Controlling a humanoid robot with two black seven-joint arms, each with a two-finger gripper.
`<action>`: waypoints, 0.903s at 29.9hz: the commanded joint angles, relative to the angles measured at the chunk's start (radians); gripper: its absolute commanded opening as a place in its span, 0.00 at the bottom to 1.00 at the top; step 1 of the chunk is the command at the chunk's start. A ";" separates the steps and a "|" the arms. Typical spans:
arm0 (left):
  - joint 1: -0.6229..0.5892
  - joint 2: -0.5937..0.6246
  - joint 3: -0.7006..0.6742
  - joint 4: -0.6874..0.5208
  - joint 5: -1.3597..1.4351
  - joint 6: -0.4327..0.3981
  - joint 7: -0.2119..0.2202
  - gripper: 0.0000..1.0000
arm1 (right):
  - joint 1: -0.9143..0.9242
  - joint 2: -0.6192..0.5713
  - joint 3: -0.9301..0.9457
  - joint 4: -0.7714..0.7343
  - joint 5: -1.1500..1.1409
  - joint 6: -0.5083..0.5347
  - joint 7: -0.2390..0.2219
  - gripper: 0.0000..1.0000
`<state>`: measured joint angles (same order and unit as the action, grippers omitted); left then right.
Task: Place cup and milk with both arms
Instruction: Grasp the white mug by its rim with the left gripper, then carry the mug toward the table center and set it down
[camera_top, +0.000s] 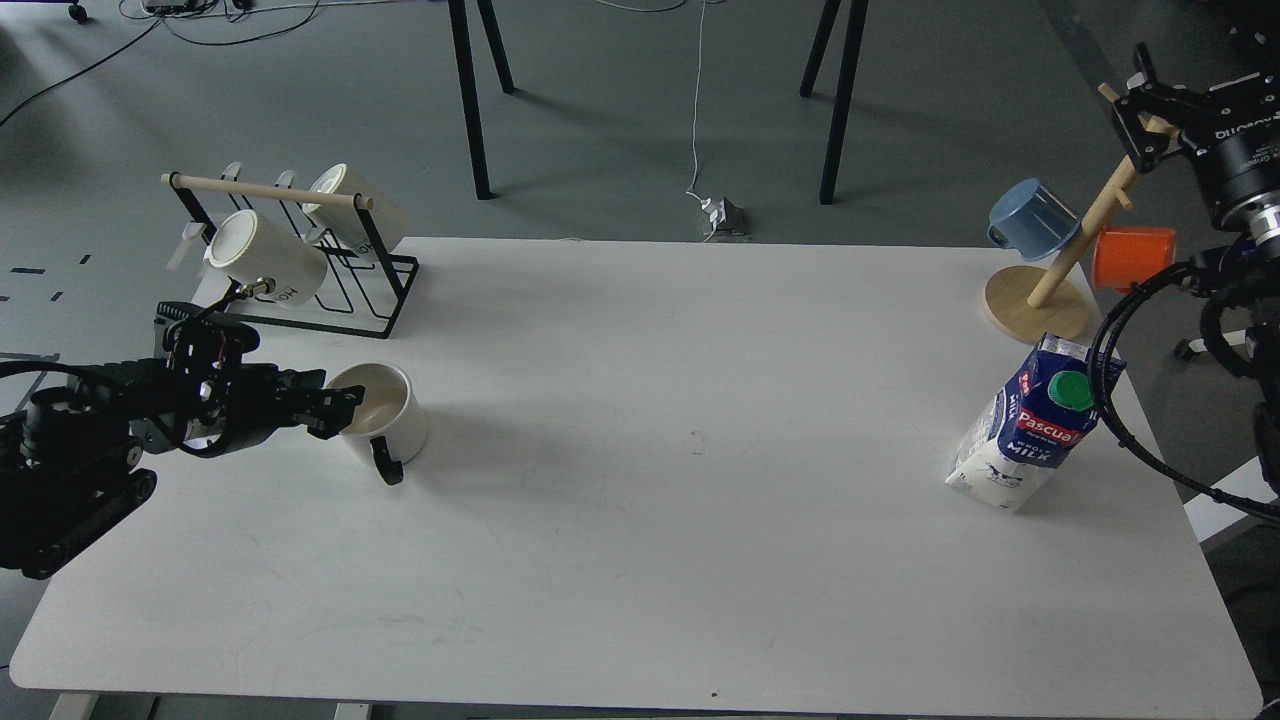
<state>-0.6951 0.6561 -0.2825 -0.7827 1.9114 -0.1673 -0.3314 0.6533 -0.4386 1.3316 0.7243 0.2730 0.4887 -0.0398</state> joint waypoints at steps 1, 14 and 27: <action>-0.001 0.002 0.003 0.000 0.006 0.000 -0.030 0.24 | 0.000 0.000 0.000 0.000 0.000 0.000 0.000 0.99; -0.059 0.072 -0.015 -0.146 0.001 -0.066 -0.080 0.01 | -0.004 -0.017 0.037 0.001 0.002 0.000 0.001 0.99; -0.258 -0.295 0.005 -0.257 0.099 -0.276 0.080 0.02 | -0.049 -0.098 0.078 0.066 -0.002 0.000 0.000 0.99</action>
<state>-0.9359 0.4774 -0.2809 -1.0468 1.9419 -0.4014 -0.2939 0.5990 -0.5322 1.4055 0.7889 0.2747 0.4887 -0.0413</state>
